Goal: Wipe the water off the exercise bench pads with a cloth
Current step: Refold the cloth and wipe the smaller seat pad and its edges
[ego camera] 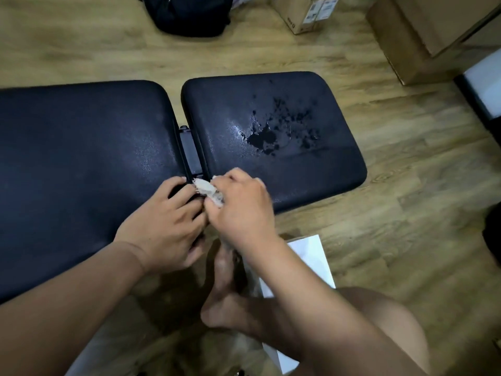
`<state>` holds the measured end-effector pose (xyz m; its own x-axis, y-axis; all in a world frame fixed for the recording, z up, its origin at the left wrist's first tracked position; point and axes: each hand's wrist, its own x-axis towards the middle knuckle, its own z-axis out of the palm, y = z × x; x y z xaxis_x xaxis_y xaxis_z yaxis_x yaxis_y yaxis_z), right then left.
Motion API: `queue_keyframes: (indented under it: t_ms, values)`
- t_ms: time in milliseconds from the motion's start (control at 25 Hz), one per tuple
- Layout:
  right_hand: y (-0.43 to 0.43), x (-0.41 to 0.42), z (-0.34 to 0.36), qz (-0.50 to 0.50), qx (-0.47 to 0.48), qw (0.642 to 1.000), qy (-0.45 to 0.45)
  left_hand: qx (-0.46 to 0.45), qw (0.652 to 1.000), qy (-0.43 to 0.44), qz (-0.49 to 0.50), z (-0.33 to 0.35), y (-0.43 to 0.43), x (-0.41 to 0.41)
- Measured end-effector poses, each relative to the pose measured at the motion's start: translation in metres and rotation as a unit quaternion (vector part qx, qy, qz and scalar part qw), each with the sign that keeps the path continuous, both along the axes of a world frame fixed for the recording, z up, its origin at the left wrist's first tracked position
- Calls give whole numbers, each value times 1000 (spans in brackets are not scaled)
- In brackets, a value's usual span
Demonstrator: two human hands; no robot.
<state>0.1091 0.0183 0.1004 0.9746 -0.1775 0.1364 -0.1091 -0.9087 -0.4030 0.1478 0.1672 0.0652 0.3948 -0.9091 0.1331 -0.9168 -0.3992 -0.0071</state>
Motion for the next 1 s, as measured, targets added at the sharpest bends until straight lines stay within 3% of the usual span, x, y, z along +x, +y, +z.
queue_keyframes:
  t_ms: [120,240,320,440,560,640,680,840,1000]
  values:
    - [-79,2,-6,-129,16,991,24,6,1000,1,2,0,1,0]
    - [-196,-2,3,-346,-34,937,30,11,1000,3,-1,1,1,-1]
    - [-230,-3,7,-413,-38,909,44,17,1000,1,2,1,1,0]
    - [-178,3,8,-374,-10,927,19,27,1000,7,5,1,1,-1]
    - [-59,9,-2,-176,28,984,8,34,999,1,-1,0,2,1]
    - [-4,7,-1,-50,21,998,6,29,1000,-1,-2,0,1,1]
    - [-6,8,-2,-37,28,999,-2,27,1000,-1,-1,1,1,1]
    - [-119,-2,-7,-193,-38,981,2,28,1000,-5,7,-1,2,-1]
    - [-195,5,-3,-396,-60,916,33,34,999,-1,6,-1,3,2]
